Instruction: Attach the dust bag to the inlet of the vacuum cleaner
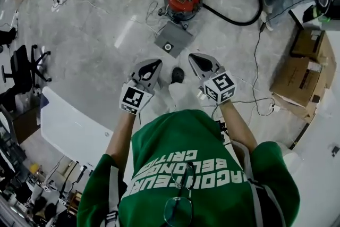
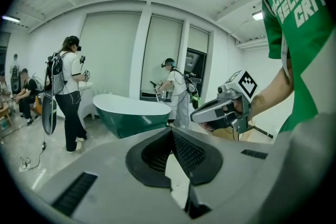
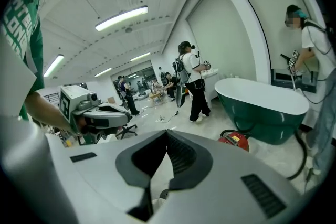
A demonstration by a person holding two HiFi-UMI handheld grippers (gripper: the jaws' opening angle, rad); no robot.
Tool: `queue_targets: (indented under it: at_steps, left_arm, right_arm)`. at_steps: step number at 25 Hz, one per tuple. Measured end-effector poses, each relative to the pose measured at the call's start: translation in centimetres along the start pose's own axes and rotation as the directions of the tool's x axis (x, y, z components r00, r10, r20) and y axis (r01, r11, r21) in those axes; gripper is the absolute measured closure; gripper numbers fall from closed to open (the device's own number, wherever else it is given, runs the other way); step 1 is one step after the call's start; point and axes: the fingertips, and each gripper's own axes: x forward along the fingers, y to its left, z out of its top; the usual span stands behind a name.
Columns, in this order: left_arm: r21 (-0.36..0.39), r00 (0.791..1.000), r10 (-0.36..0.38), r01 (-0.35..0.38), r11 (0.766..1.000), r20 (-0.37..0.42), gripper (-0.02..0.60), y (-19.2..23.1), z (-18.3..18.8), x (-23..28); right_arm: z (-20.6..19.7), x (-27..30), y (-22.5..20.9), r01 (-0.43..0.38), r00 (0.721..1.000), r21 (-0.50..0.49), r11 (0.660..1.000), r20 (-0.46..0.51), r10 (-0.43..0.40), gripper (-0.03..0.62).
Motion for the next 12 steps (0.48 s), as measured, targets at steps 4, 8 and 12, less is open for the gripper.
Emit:
queue_targets:
  at_steps: [4, 8, 12]
  left_arm:
    - [0.065, 0.997, -0.072, 0.072, 0.995, -0.012, 0.580, 1.4, -0.3, 0.5]
    - [0.113, 0.990, -0.136, 0.138, 0.984, -0.022, 0.580, 2.6, -0.7, -0.1]
    - [0.116, 0.981, -0.188, 0.192, 0.975, -0.046, 0.580, 4.7, -1.7, -0.7]
  right_arm:
    - [0.2, 1.6, 0.6, 0.029, 0.999, 0.056, 0.998, -0.017, -0.028, 0.586]
    - [0.1, 3.3, 1.7, 0.088, 0.996, 0.111, 0.990, -0.028, -0.085, 0.586]
    - [-1.1, 5.8, 2.4, 0.113, 0.991, 0.251, 0.961, -0.104, -0.089, 0.586]
